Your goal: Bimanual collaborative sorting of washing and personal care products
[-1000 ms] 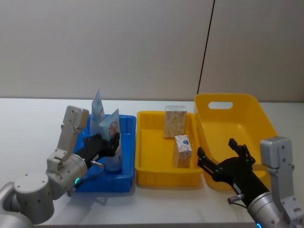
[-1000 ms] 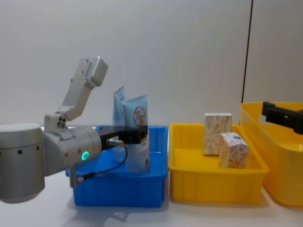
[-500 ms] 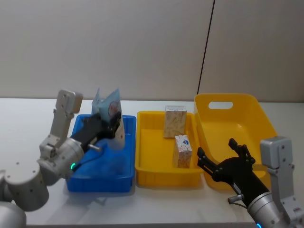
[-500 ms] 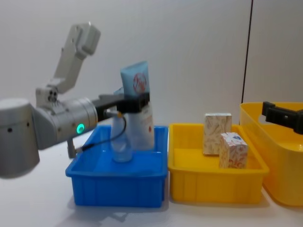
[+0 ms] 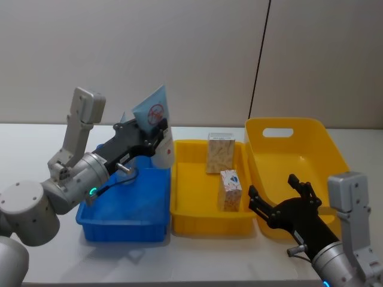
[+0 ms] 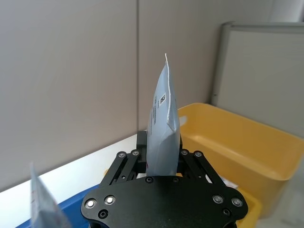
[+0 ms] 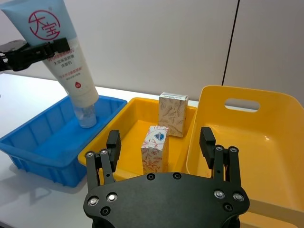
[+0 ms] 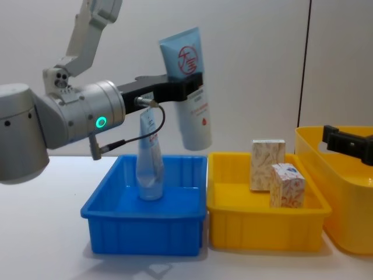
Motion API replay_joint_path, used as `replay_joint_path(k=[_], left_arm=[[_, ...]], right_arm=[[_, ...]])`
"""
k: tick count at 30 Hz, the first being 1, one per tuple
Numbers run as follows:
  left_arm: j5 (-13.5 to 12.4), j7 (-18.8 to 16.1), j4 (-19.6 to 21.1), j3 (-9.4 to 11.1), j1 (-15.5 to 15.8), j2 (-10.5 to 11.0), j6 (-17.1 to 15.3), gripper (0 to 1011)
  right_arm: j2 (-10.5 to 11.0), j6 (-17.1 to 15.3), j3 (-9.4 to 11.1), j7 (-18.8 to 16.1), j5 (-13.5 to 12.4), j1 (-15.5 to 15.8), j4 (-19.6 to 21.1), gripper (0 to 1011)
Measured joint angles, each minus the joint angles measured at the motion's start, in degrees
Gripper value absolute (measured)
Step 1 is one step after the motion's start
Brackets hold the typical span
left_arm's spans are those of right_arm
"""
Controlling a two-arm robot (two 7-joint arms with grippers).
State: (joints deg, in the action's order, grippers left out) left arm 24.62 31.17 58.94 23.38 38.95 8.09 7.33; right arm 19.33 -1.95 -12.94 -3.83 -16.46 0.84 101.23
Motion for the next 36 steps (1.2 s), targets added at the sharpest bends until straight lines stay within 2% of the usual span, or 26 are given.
replay_joint_path(k=[12,22,29,36], left_arm=[[3.6,9.2,-1.9,1.7,2.1,-0.2,-1.2,265],[5.5,13.8,-3.4,2.9,3.0,-0.6,-2.4,265],[6.1,15.4,-3.9,3.3,3.4,-0.7,-2.8,264],[6.5,16.3,-4.2,3.5,3.6,-0.7,-3.0,265]], right_arm=[[0.0,0.0,0.0,0.0,0.0,0.0,0.0,1003],[0.0,-1.0,-0.1,-0.6,-0.2,-0.3,0.6,1003],[0.0,-4.7,-0.9,-2.1,-1.0,-1.4,1.8,1003],[-0.2,-10.7,-2.5,-3.1,-1.4,-3.8,2.4,1003]])
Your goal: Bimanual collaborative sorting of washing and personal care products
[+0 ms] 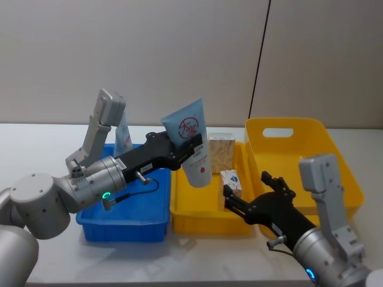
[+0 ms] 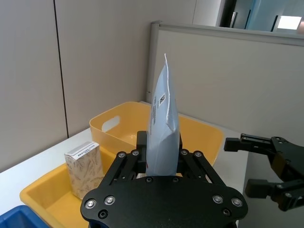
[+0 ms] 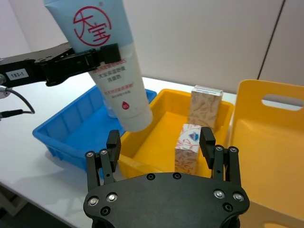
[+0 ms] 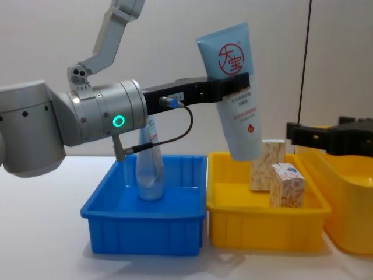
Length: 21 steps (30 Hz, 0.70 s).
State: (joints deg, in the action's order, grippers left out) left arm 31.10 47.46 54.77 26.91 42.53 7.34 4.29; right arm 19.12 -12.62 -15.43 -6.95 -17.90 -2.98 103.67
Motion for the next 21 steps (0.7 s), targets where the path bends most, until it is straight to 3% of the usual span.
replay_joint_path(k=[10,21], left_arm=[[0.3,0.7,-0.2,0.2,0.1,0.0,-0.2,265],[0.4,1.0,-0.3,0.2,0.2,-0.1,-0.2,265]], right_arm=[[-0.5,-4.4,-2.8,-0.3,2.5,-4.4,-1.9,1003],[-2.1,-4.8,-7.1,0.0,7.6,-10.6,-7.2,1003]])
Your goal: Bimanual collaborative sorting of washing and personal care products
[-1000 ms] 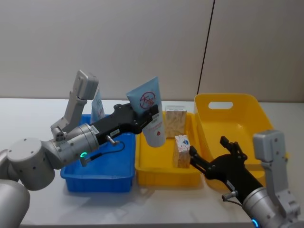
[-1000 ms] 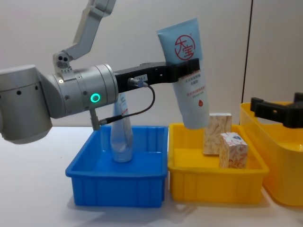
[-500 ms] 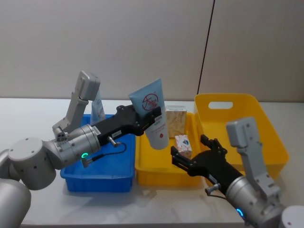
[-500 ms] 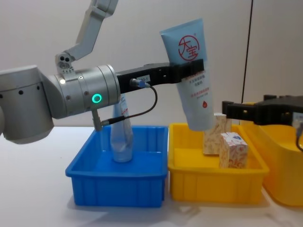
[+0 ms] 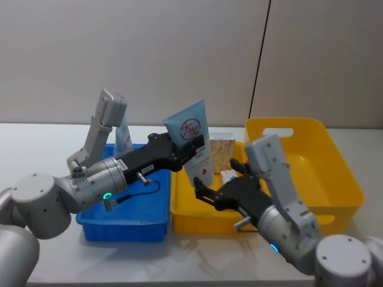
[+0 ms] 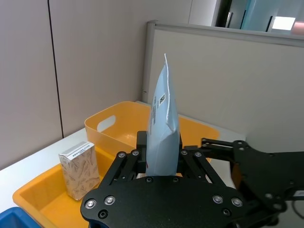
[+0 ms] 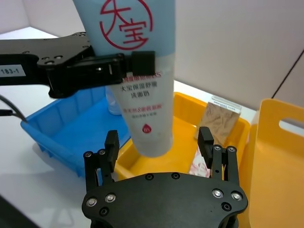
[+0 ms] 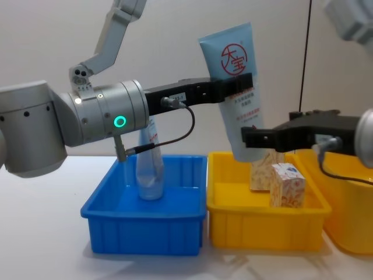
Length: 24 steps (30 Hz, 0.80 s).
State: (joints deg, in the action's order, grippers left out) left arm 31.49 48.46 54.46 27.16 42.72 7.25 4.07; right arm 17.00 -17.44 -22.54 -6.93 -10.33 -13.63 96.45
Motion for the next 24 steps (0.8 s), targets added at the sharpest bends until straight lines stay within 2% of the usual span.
replay_joint_path(k=[10,20,24], left_arm=[[0.1,0.1,-0.1,0.0,0.0,0.0,0.0,264],[0.1,0.2,-0.1,0.0,0.0,0.0,0.0,265],[0.1,0.2,-0.1,0.0,0.0,0.0,0.0,265]], right_arm=[[-2.5,1.3,-3.8,0.5,4.7,-5.7,-6.6,1003],[-4.3,2.3,-5.7,1.3,7.4,-8.7,-10.9,1002],[-4.7,2.5,-6.1,1.5,8.1,-9.5,-11.9,933]])
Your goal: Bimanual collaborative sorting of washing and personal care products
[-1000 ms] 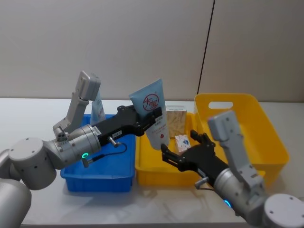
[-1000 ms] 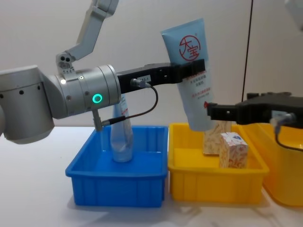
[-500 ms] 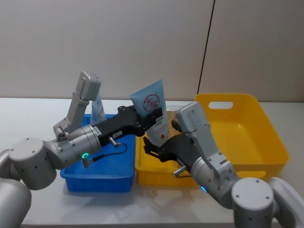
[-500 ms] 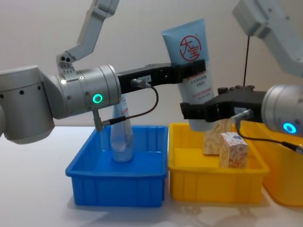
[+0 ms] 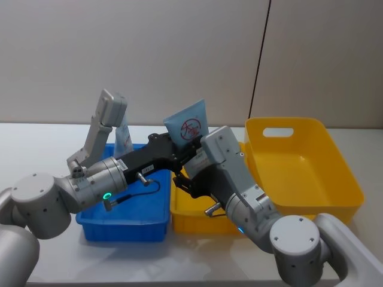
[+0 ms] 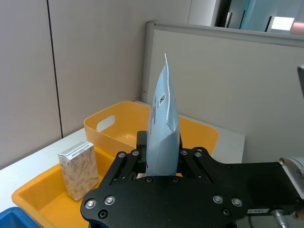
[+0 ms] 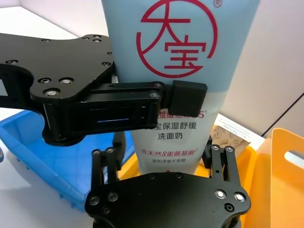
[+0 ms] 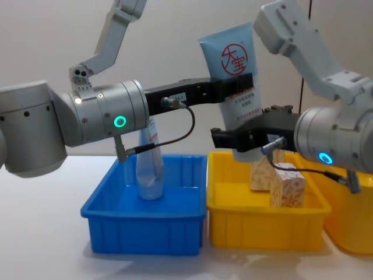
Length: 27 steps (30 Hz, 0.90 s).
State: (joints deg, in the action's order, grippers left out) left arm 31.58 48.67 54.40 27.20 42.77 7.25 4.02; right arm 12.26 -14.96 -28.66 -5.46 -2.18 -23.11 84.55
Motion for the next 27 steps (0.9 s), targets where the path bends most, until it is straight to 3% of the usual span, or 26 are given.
replay_joint_path(k=[14,19,27], left_arm=[[0.0,0.0,0.0,0.0,0.0,0.0,0.0,265],[0.0,0.0,0.0,0.0,0.0,0.0,0.0,277],[0.0,0.0,0.0,0.0,0.0,0.0,0.0,550]], right_arm=[[-0.8,0.5,-0.8,0.4,1.3,-1.4,-2.0,553],[-1.0,0.6,-0.9,0.5,1.5,-1.6,-2.3,491],[-1.1,0.6,-0.9,0.5,1.6,-1.7,-2.5,393]])
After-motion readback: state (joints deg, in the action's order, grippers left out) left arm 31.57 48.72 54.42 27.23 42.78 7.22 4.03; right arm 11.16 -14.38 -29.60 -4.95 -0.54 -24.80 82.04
